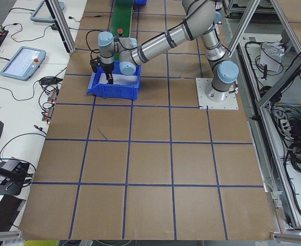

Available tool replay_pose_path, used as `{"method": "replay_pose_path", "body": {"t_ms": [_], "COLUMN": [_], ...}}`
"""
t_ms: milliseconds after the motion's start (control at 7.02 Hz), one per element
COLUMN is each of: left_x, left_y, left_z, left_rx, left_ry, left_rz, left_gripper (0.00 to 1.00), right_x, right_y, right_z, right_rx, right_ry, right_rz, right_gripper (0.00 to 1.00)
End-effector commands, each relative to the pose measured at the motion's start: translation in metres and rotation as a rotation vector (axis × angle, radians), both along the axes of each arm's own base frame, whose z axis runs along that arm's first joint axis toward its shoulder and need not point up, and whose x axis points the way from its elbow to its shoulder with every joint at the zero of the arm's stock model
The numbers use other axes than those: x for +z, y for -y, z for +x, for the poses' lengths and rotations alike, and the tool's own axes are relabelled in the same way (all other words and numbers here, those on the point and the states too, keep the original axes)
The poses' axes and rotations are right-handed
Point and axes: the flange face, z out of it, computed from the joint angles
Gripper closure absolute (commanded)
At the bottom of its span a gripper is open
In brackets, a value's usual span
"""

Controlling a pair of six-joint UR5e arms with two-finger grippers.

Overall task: Transport two buttons from left to right
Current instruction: 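Lift the yellow button out of the bin with the left gripper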

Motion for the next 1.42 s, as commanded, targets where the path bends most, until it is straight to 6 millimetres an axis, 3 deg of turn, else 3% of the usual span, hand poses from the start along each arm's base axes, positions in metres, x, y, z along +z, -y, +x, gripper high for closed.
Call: {"method": "replay_pose_path", "body": {"t_ms": [0, 285, 427, 570, 712, 997, 1139, 1281], "left_x": [-0.008, -0.022, -0.019, -0.021, -0.020, -0.005, 0.010, 0.036], "left_y": [0.000, -0.002, 0.000, -0.001, -0.002, -0.006, -0.014, -0.028], "left_z": [0.000, 0.000, 0.000, 0.000, 0.000, -0.002, -0.004, -0.008], "left_rx": [0.009, 0.024, 0.044, 0.043, 0.040, 0.024, 0.035, 0.033], "left_ry": [-0.004, -0.006, -0.008, -0.009, -0.007, -0.011, -0.018, -0.024], "left_rz": [0.009, 0.032, 0.025, 0.030, 0.031, 0.024, 0.060, 0.089], "left_gripper": [0.08, 0.24, 0.32, 0.50, 0.58, 0.59, 0.60, 0.60], "right_x": [0.000, 0.000, 0.000, 0.000, 0.000, 0.001, 0.000, 0.000], "right_y": [0.000, 0.000, 0.000, 0.000, 0.000, 0.000, 0.000, 0.000], "right_z": [0.000, 0.001, 0.002, 0.002, 0.002, 0.001, 0.002, 0.002], "right_rx": [-0.002, 0.000, -0.002, -0.003, -0.002, -0.002, 0.000, -0.002], "right_ry": [0.000, 0.000, 0.002, 0.002, 0.002, 0.002, 0.002, 0.002], "right_rz": [0.000, 0.000, -0.002, -0.002, -0.003, -0.005, -0.002, -0.002], "right_gripper": [0.00, 0.00, 0.00, 0.00, 0.00, 0.00, 0.00, 0.00]}}
